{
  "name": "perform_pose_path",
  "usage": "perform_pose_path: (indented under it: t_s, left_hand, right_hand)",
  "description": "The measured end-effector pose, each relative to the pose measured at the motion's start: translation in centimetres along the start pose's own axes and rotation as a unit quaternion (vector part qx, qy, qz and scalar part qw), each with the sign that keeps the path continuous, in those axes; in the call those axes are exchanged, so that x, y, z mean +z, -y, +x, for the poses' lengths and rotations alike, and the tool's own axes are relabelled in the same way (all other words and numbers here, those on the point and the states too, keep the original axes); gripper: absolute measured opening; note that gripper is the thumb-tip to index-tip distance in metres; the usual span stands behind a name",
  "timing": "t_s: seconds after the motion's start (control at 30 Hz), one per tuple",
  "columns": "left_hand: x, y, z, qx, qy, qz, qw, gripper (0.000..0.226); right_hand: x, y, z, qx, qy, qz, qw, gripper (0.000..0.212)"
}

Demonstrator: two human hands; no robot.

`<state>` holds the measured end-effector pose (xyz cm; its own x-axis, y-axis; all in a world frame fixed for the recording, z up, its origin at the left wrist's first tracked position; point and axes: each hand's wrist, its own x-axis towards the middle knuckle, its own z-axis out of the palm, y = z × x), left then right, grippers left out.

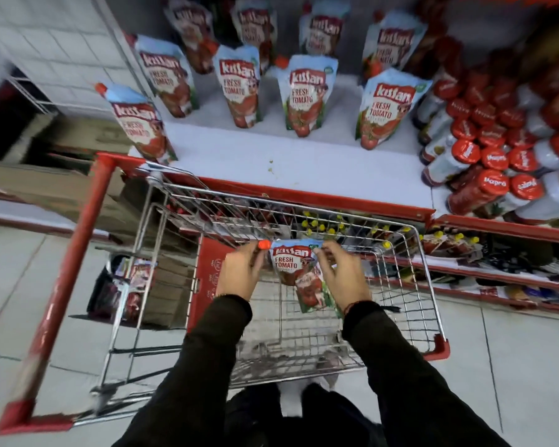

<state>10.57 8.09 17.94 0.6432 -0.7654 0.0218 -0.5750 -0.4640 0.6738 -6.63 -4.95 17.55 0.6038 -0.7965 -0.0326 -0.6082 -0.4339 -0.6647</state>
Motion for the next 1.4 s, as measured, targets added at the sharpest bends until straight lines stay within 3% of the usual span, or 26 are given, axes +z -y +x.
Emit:
perform_pose_path:
  t_s: [0.27,0.53,0.77,1.1,1.27,1.4]
  left_hand:
    - [-9.6,-0.3,5.9,0.097,-0.149,0.024,0.984,0.021]
    - [-16.3,-1.0,14.3,0.122,-0.176,0.032,0.976,0.026]
    - [-17.2,-0.3,18.7,0.074,-0.167,0.034,0.983,0.024]
    - [-14.6,2.7,18.3,0.029,-0.146,0.013,0.989,0.02]
    - [-13.1,2.4,17.5,-0.017,-0.161,-0.082,0.983,0.026]
    - [-10.2,2.5,14.5,-0.069,-0.223,-0.17,0.957,0.027]
  right_hand:
    - [-1.6,9.8,5.5,-0.146,-0.129,0.013,0.981,0.025]
    - [-2.5,16.7,12.8,-0.171,-0.198,0.023,0.965,0.026]
    - [-1.6,18.6,17.2,-0.14,-0.147,0.053,0.978,0.026]
    - [1.5,17.1,17.4,-0.097,-0.095,0.071,0.988,0.022]
    - [1.2,16.6,17.4,-0.098,-0.072,0.079,0.989,0.025]
    - [1.1,14.5,15.5,-0.089,-0.092,0.109,0.986,0.026]
